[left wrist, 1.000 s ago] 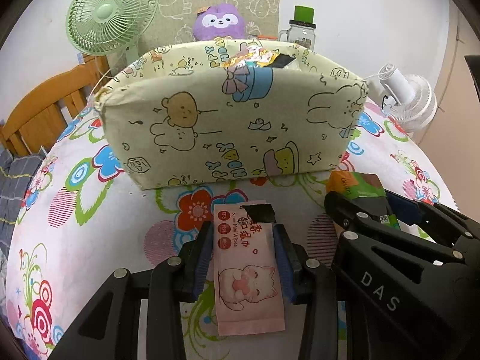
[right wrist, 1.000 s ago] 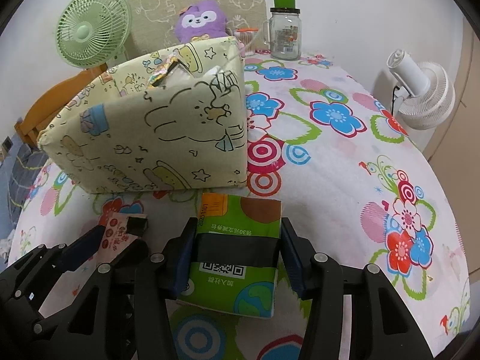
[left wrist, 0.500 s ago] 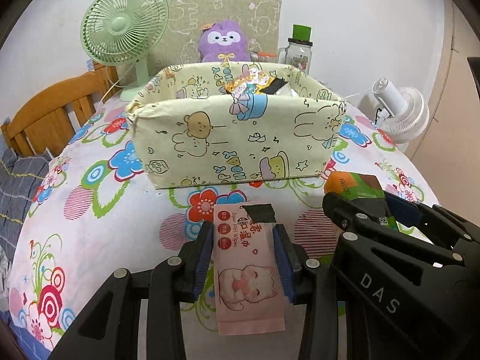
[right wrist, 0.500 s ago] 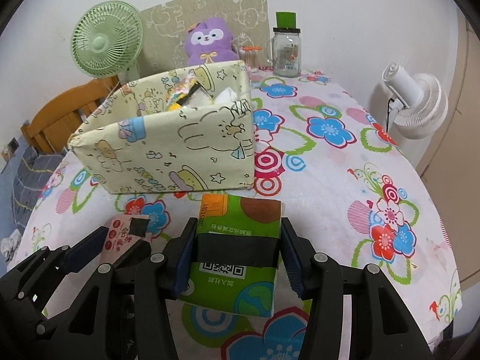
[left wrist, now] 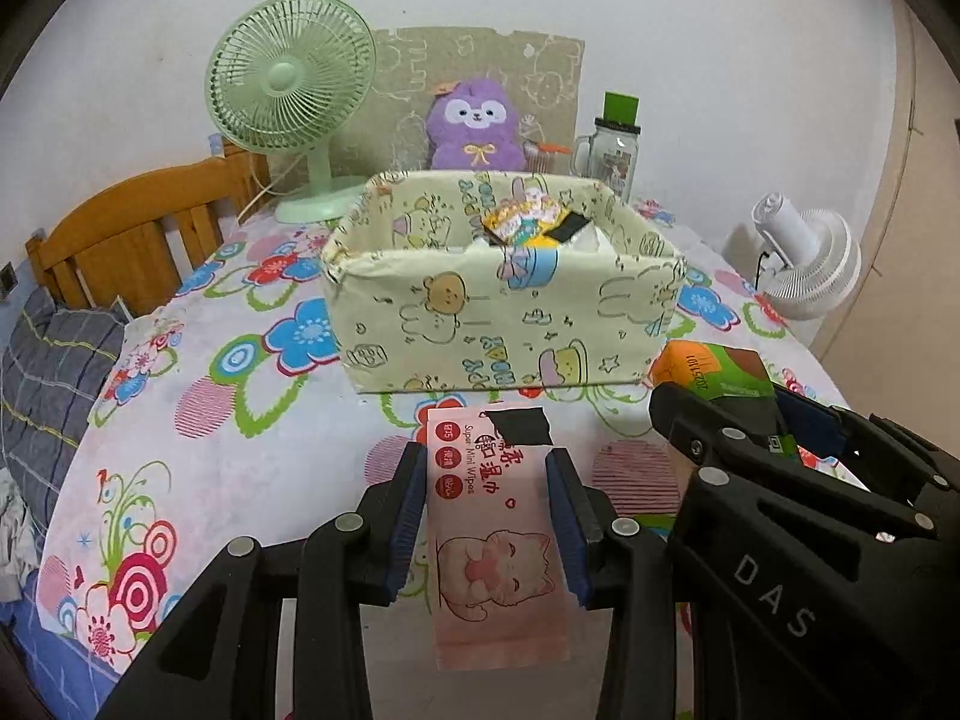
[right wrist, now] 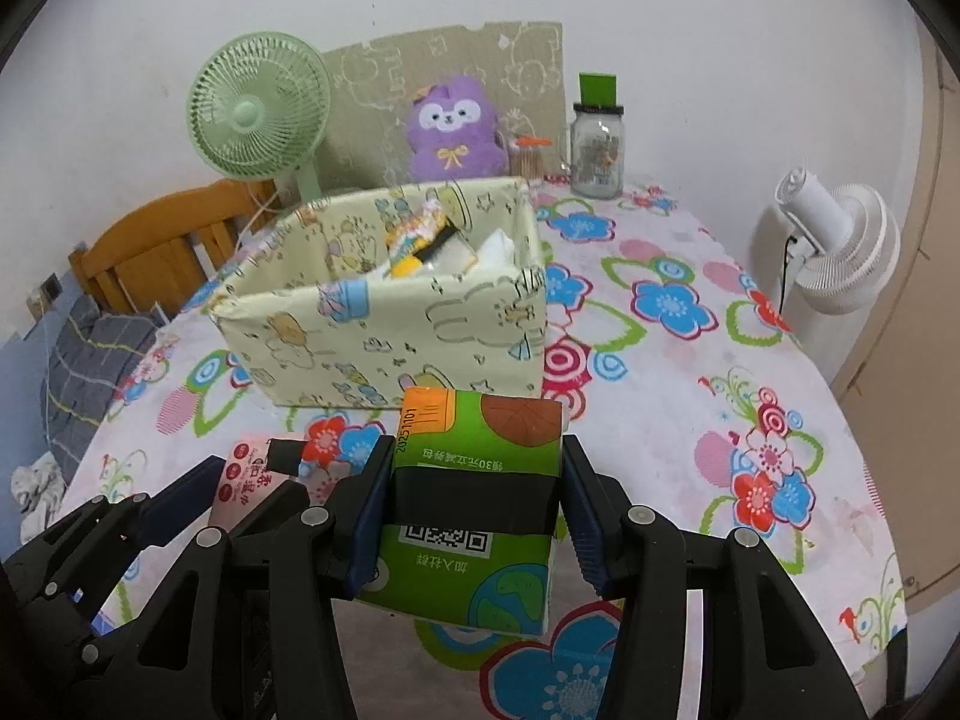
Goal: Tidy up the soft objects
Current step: 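Lift the pink packet with the left tool while the right tool carries the tissue pack over the box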
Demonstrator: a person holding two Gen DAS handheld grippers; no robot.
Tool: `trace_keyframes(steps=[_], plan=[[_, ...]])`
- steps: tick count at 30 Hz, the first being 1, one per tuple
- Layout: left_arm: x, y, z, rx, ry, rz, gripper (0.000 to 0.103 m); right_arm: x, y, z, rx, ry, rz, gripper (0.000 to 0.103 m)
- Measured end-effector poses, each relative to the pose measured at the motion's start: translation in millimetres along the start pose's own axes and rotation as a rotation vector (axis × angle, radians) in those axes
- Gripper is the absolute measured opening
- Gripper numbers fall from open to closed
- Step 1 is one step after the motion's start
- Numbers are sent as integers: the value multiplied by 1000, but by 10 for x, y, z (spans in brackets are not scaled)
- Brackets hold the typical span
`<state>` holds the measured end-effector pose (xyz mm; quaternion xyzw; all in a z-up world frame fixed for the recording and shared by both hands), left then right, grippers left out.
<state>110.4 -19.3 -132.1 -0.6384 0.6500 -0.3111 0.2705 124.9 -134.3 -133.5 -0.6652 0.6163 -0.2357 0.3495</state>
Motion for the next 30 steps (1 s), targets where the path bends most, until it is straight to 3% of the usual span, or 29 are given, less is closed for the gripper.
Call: trace_keyframes(steps=[30], plan=[[-17, -386, -656, 133, 9, -4, 41, -222, -406, -707, 138, -39, -32, 55]])
Point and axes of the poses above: each gripper's, at about its wrist camera, not at the fingertips, and z roughly the way its jaws point, x to its right, y to its underside, the point moved 5 cm from there along z, roughly the way its jaws point, and after that the axes turned 2 degrees about x, right-handed, at the moved point
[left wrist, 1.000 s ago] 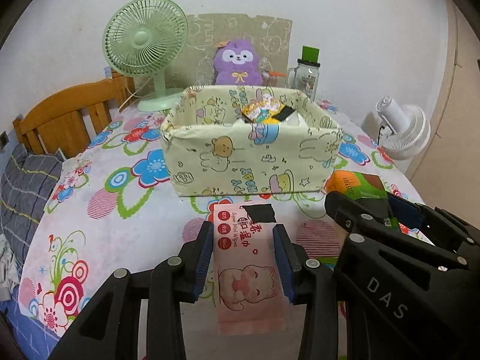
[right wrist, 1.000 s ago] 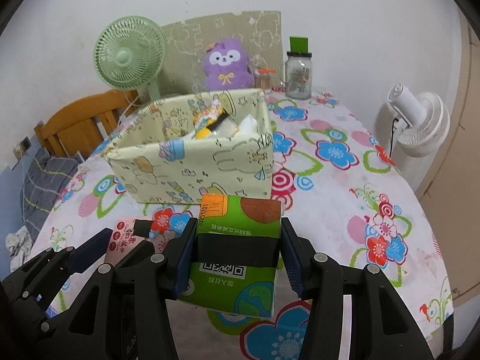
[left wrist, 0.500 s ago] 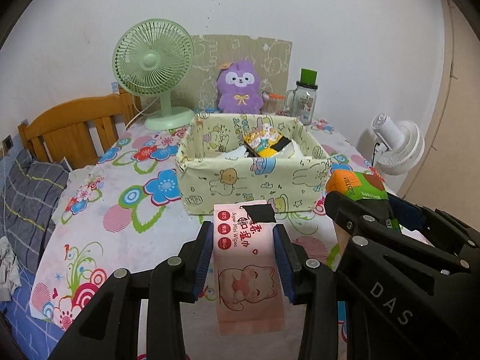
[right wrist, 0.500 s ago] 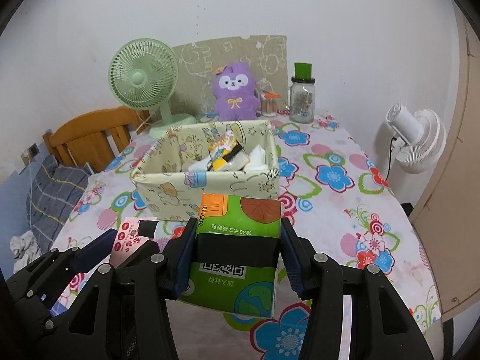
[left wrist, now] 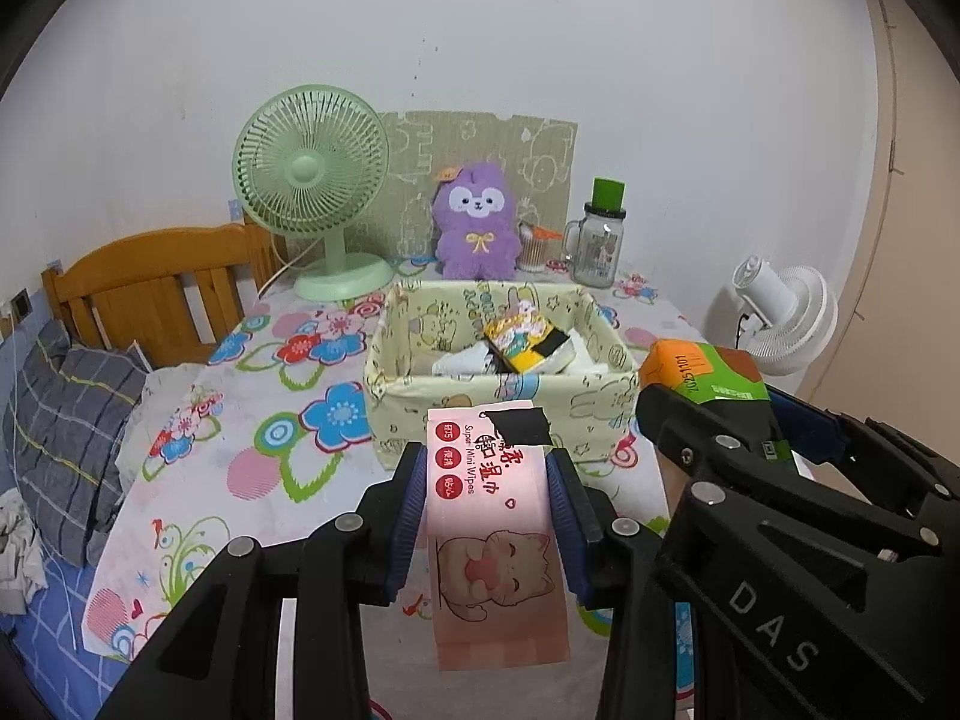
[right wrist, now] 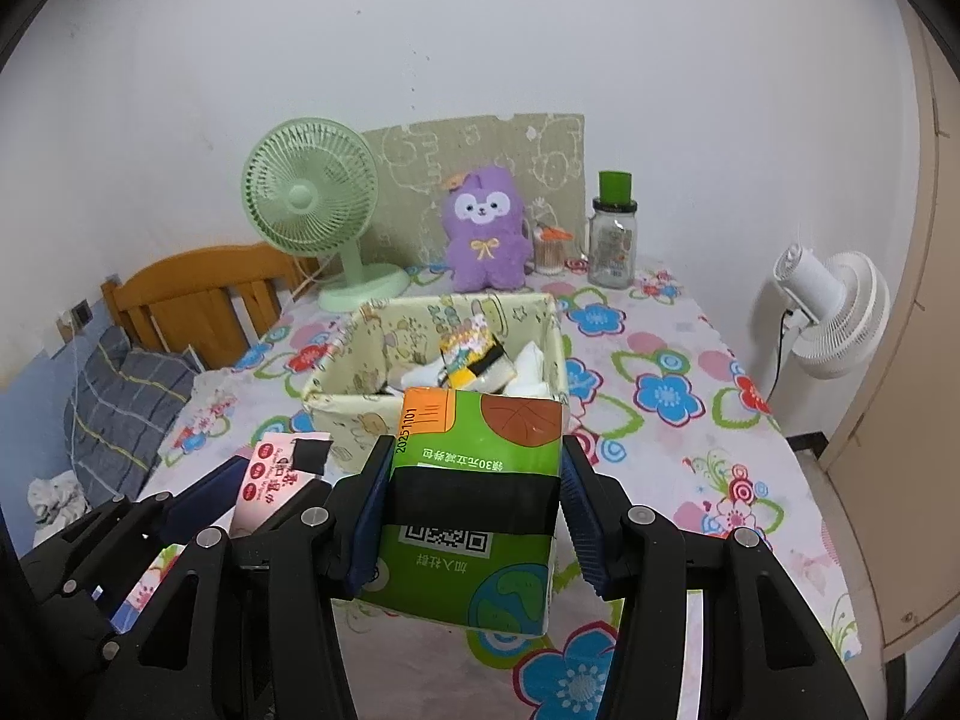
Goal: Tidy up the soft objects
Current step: 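Lift the pink packet with the left tool while the right tool carries the tissue pack over the box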
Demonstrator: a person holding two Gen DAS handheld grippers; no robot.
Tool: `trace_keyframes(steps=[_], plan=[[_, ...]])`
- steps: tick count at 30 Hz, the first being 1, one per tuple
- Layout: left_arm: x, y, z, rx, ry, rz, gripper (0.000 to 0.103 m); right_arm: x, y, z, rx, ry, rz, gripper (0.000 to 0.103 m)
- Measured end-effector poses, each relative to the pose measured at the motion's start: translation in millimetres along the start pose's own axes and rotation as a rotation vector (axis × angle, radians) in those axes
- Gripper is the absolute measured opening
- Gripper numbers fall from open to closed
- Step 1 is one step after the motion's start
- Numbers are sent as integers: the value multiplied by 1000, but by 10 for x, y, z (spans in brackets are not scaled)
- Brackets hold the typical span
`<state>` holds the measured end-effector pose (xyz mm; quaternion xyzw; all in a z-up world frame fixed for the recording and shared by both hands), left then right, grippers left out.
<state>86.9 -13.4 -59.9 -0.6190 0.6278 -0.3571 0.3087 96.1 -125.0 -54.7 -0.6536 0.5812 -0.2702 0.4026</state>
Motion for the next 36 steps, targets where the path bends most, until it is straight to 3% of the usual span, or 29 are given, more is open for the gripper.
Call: trace_keyframes(steps=[18, 36], plan=[[-5, -256, 12, 23, -3, 16, 41, -46, -293, 25, 25, -13, -10, 55], [7, -579, 272, 25, -1, 23, 41, 15, -541, 238, 33, -22, -8, 55]])
Point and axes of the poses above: each gripper's, at about its wrist camera, not at the fingertips, and z roughly the way its jaws point, x to its right, y to its underside, the point moved 5 cm from there along z, roughly the way its jaws point, and after that the axes turned 2 degrees about x, right-handed, at the moved point
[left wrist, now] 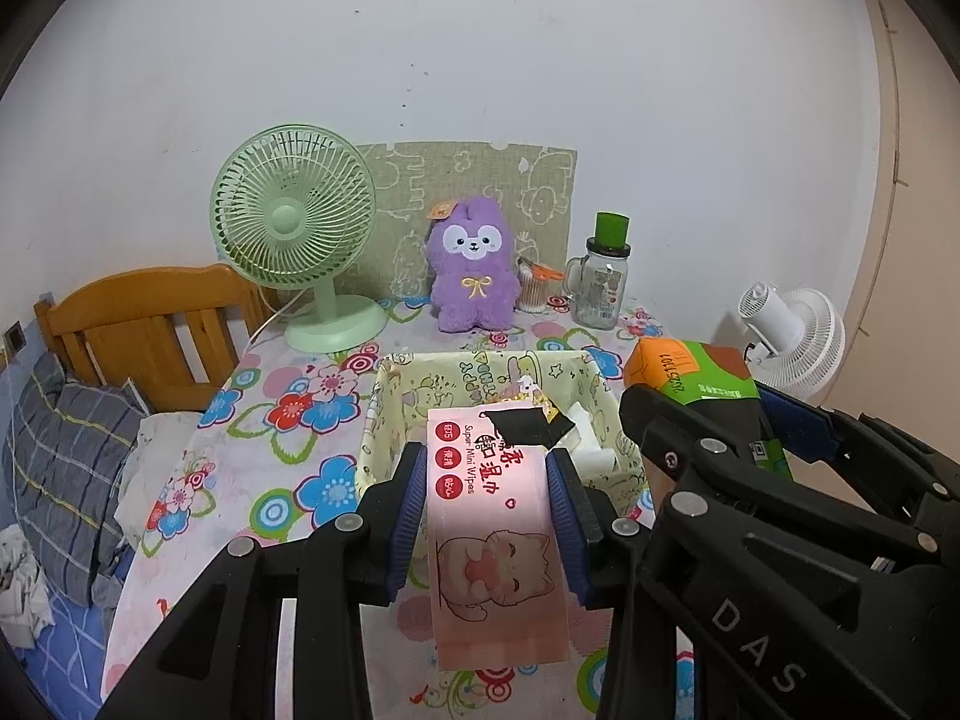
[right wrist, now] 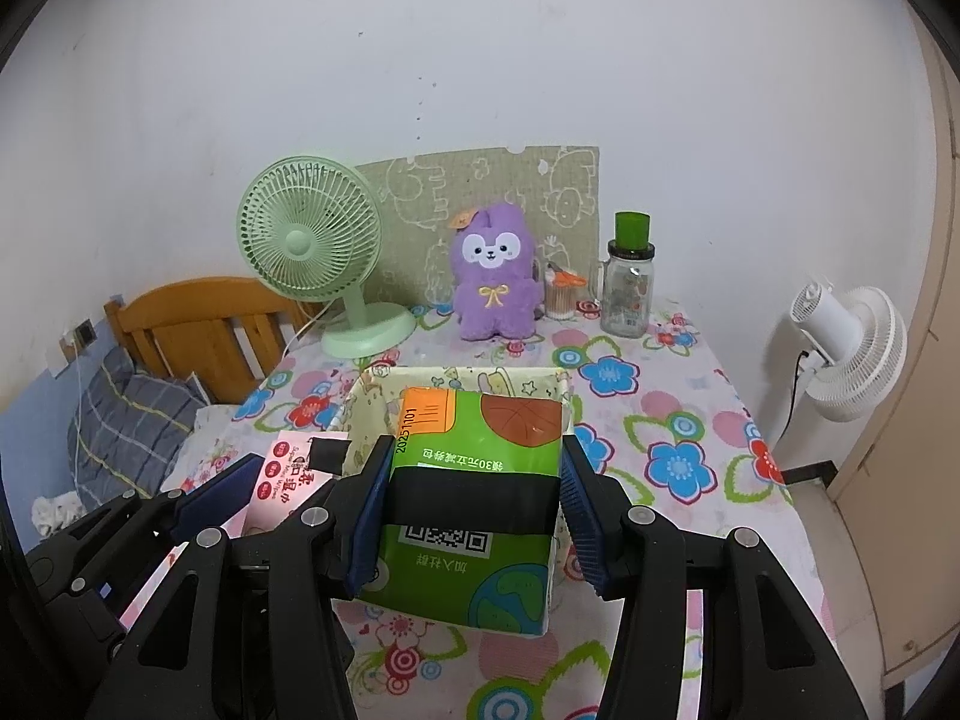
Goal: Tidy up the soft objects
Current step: 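Lift the pink packet with the left tool while the right tool carries the tissue pack over the box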
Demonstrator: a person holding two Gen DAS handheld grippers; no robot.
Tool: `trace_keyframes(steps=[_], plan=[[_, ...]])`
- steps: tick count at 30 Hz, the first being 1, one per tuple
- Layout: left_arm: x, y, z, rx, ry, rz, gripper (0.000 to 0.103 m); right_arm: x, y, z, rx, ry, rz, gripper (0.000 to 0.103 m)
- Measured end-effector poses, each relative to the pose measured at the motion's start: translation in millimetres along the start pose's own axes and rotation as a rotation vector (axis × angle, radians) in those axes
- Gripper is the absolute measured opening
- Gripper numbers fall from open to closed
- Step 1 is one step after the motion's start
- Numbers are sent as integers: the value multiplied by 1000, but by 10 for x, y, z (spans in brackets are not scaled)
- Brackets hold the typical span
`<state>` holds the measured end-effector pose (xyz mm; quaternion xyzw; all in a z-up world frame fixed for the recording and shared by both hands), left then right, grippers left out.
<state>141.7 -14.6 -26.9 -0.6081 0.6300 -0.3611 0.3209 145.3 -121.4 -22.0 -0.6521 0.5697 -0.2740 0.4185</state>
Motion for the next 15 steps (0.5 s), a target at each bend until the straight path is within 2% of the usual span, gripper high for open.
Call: trace_keyframes(steps=[15], plan=[[-29, -158, 224, 3, -5, 7, 41, 19, -180, 289, -3, -16, -1, 55]])
Point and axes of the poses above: each gripper's, at about its wrist camera, not at the fingertips, and z roughly the way its jaws point, x to its right, y to its underside, the point moved 5 cm from there along z, roughly the way its jaws point, and after that the axes turned 2 degrees about x, right-handed, at the moved point
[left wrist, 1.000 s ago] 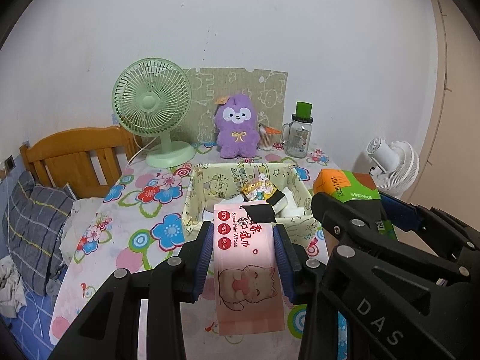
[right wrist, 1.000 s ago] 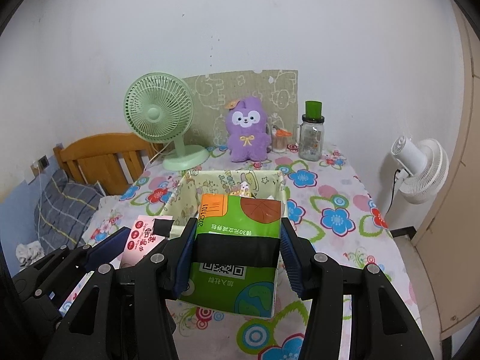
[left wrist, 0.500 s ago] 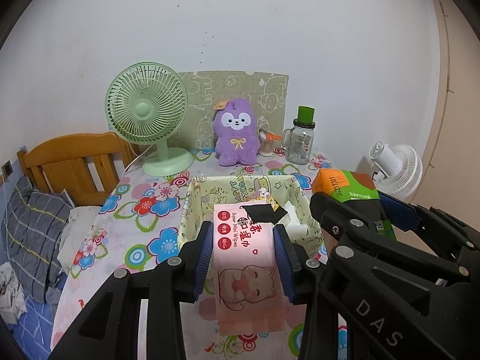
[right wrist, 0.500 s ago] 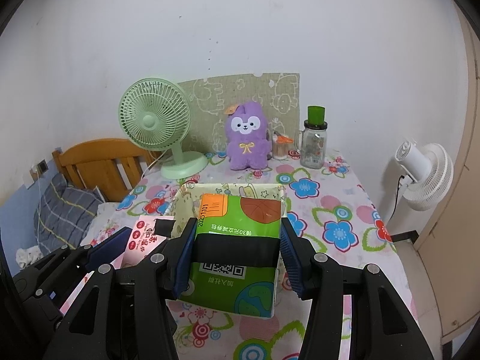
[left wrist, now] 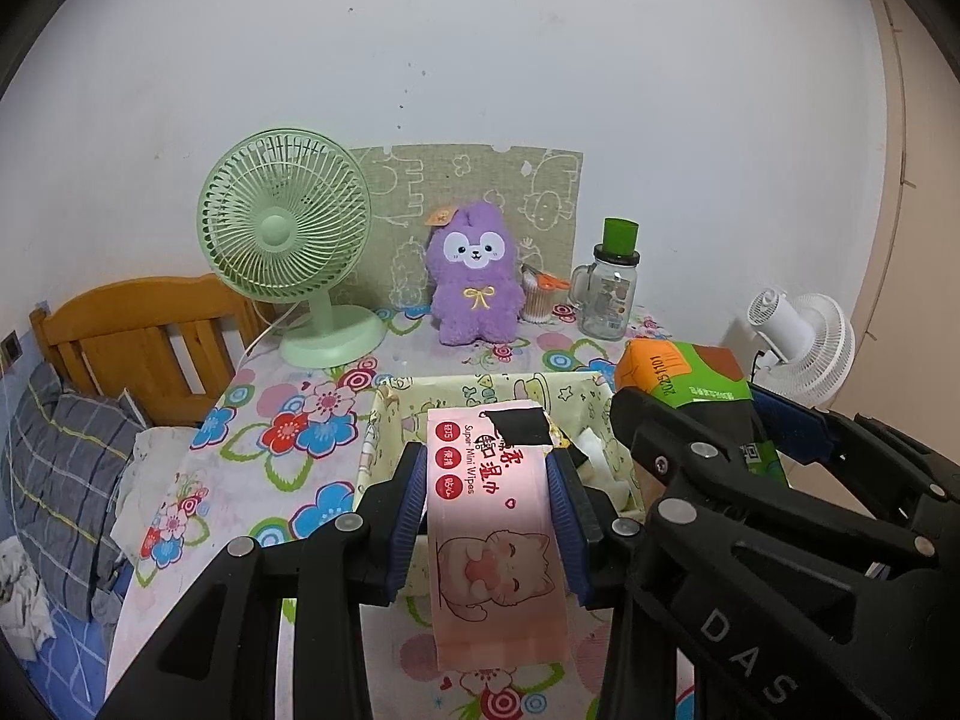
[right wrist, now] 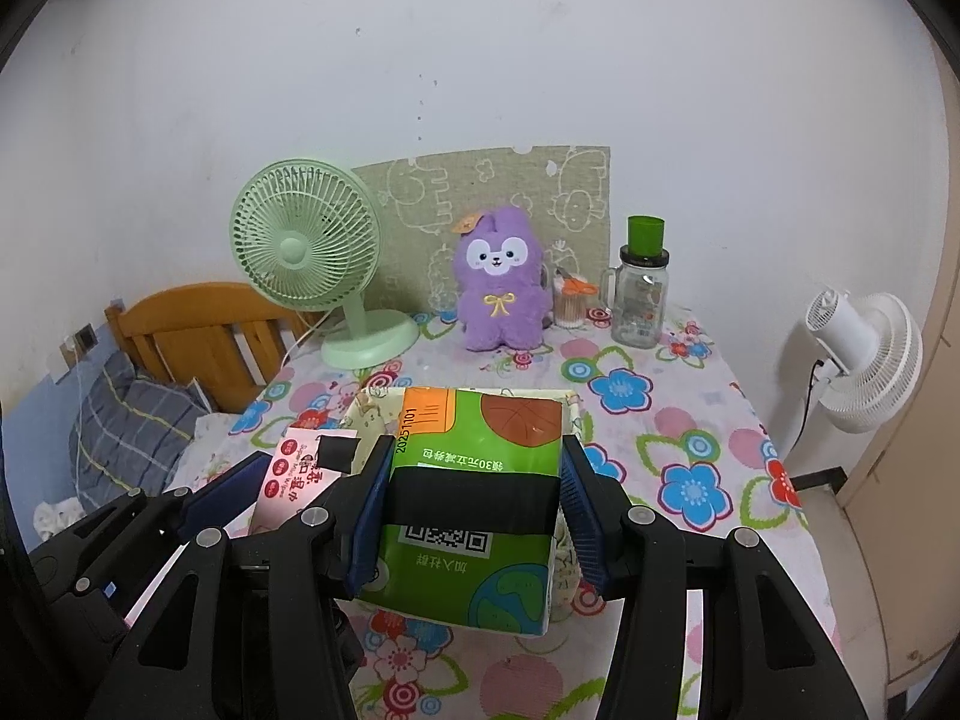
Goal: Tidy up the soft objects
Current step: 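Lift the pink packet with the left tool while the right tool carries the tissue pack over the box, then lower the pink packet into the box with the left tool while the right tool releases the tissue pack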
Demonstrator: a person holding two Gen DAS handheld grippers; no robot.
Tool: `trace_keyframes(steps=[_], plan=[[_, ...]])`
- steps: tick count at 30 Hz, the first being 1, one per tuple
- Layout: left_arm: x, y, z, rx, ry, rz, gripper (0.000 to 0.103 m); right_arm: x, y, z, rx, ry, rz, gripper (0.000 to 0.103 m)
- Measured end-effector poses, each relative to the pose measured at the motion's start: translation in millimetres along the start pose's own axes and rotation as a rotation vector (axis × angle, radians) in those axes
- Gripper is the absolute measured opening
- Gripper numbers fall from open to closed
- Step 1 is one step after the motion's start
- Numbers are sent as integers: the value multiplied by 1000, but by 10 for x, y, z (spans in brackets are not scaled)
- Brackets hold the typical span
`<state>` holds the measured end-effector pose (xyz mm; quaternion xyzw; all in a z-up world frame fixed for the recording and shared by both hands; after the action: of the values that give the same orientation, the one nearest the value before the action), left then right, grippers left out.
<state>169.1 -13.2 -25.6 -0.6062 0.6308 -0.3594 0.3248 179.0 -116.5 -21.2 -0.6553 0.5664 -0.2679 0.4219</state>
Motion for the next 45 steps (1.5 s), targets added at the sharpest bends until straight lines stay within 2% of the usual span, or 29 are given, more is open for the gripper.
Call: trace_keyframes(steps=[16, 45], plan=[[-53, -125, 442, -29, -3, 12, 41, 57, -123, 425, -22, 4, 14, 55], [-129, -6, 1109, -146, 21, 9, 40, 165, -28, 1067, -120, 6, 26, 55]])
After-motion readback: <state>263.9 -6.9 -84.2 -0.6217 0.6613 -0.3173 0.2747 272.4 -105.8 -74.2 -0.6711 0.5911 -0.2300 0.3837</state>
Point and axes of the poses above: each gripper's, at about its wrist camera, not at the fingertips, and z roughly the way its jaws point, x to its right, y to its underside, the point moved 5 cm from there along z, roughly the way its jaws point, and after that the axes turned 2 degrees about x, right-handed, at the moved point
